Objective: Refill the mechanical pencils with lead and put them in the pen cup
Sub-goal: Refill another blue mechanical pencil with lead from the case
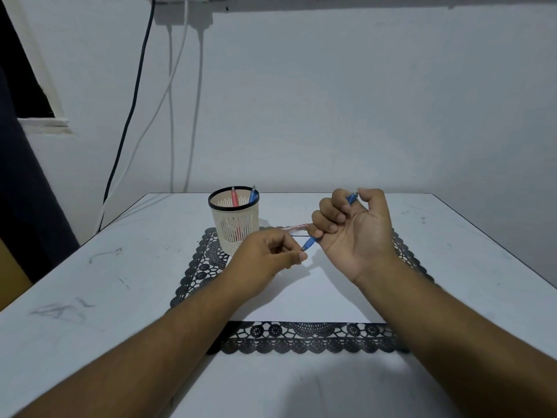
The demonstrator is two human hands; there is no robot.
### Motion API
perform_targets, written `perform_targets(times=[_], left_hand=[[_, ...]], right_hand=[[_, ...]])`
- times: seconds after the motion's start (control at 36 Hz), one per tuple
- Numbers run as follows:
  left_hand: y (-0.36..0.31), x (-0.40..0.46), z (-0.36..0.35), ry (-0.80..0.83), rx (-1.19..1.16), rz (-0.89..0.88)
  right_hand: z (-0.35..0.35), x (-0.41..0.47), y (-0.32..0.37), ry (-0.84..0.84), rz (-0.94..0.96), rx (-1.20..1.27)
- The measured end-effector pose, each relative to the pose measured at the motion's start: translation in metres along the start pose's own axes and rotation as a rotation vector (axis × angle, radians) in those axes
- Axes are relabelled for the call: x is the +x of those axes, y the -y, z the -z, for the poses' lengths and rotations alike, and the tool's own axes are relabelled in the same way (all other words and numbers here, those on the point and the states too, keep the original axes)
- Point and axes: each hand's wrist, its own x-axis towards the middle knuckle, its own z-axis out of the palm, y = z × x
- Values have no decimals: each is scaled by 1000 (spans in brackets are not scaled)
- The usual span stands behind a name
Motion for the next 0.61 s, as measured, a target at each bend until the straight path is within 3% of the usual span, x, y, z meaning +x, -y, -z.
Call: perform_targets(times=[0.61], left_hand=[[-2, -1, -1, 18, -25, 15]], right_hand=[[2, 1, 7, 165, -53, -66]])
